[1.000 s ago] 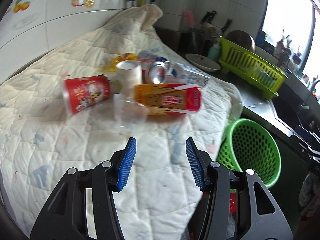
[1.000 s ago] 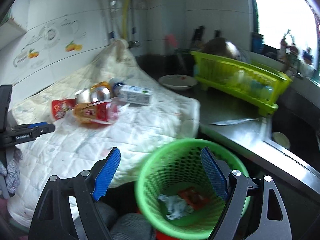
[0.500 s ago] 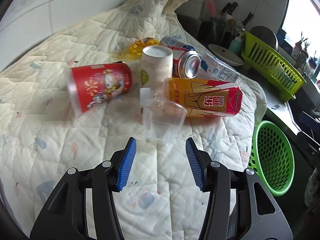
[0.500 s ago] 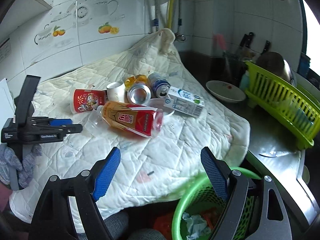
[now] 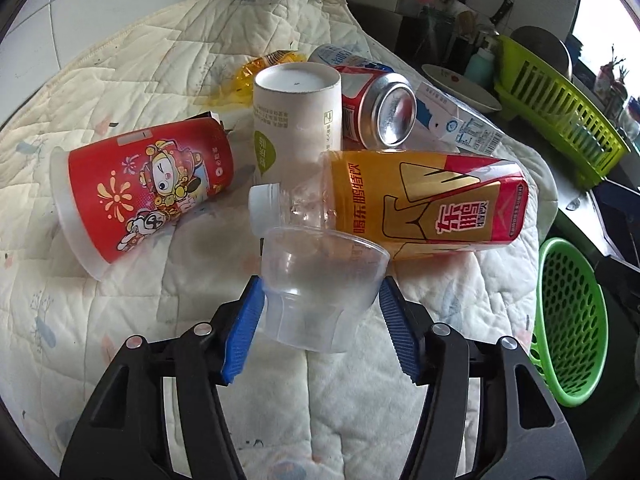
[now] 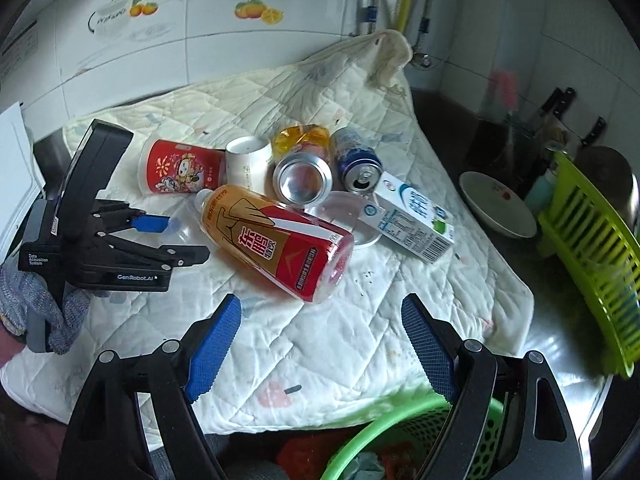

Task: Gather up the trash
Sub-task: 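Grasp the orange drink bottle with the right tool while the left tool holds the cup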

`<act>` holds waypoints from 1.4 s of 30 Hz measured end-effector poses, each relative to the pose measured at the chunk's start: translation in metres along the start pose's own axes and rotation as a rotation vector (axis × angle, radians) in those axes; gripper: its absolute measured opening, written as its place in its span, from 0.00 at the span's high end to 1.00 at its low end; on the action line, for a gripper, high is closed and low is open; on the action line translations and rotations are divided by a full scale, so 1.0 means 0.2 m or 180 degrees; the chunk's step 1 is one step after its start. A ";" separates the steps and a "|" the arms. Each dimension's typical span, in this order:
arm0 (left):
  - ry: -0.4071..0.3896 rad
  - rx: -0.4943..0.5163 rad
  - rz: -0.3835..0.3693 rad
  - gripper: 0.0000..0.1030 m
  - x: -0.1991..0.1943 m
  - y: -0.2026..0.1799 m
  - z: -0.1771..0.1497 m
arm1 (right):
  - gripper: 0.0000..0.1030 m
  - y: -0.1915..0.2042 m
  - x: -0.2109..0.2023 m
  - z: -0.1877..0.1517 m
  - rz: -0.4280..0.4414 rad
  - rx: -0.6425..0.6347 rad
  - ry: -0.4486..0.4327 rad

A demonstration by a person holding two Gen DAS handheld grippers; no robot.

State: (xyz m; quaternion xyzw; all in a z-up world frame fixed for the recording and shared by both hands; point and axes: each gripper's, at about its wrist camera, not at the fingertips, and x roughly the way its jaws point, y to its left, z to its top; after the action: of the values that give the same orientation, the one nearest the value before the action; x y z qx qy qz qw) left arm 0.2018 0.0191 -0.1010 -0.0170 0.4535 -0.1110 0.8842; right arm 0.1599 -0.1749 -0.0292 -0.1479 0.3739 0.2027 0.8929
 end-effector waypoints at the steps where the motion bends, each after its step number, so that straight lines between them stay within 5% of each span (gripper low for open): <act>1: -0.0008 -0.0006 -0.0019 0.43 0.00 0.01 0.00 | 0.23 0.00 0.02 0.02 0.0025 -0.0082 0.0041; 11: -0.0178 -0.0071 -0.0010 0.44 -0.17 0.12 -0.05 | 0.19 0.16 0.23 0.18 0.0221 -0.0769 0.0311; 25: -0.0278 -0.0282 0.0048 0.45 -0.32 0.29 -0.11 | 0.18 0.36 0.63 0.30 0.0121 -0.1783 0.0878; 33: -0.0287 -0.0275 0.0030 0.45 -0.34 0.28 -0.13 | 0.24 0.41 0.65 0.27 0.0062 -0.1853 0.0840; 42: -0.0379 -0.0238 -0.0020 0.45 -0.42 0.21 -0.15 | 0.28 0.35 0.43 0.22 0.0215 -0.1206 0.0615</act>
State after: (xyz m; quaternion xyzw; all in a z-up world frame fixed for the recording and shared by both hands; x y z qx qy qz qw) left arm 0.1379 0.0803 -0.0561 -0.0579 0.4038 -0.0956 0.9080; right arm 0.2073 -0.0738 -0.0697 -0.3192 0.4178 0.2841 0.8018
